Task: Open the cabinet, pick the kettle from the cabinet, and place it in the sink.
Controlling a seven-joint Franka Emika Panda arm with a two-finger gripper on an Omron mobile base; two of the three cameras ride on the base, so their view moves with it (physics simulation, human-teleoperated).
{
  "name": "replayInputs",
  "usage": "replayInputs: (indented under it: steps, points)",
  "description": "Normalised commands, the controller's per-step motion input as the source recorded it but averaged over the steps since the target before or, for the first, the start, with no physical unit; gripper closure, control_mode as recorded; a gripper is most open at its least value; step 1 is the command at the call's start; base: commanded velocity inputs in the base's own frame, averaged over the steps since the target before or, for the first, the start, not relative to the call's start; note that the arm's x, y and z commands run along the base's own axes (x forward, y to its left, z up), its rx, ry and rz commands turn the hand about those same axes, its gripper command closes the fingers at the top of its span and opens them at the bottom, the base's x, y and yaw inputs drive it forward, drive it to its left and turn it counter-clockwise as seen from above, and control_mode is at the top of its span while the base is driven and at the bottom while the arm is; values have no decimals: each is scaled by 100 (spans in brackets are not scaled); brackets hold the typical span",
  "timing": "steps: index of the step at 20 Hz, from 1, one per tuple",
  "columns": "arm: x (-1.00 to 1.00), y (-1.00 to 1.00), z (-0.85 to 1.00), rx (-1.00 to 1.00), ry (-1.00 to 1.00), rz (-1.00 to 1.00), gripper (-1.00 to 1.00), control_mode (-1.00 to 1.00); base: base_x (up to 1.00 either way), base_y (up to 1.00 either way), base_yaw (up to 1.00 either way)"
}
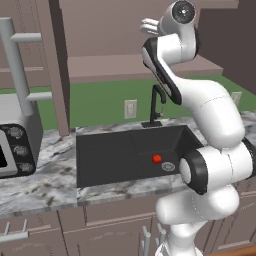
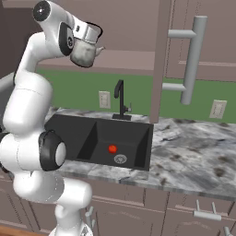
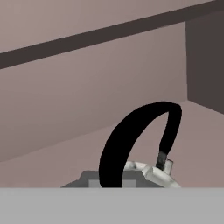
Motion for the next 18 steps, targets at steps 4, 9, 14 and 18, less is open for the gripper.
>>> replayInputs:
  steps: [4,9,14,18]
  points:
    - [-72,0,5,0,-4,0,100,-100,0,0,0]
    - [-64,0,1,0,0,0,100,-100,0,0,0]
    - [-61,0,-4,0,-3,0,100,-100,0,0,0]
    - [-50,0,-17,0,-3,0,100,-100,0,0,0]
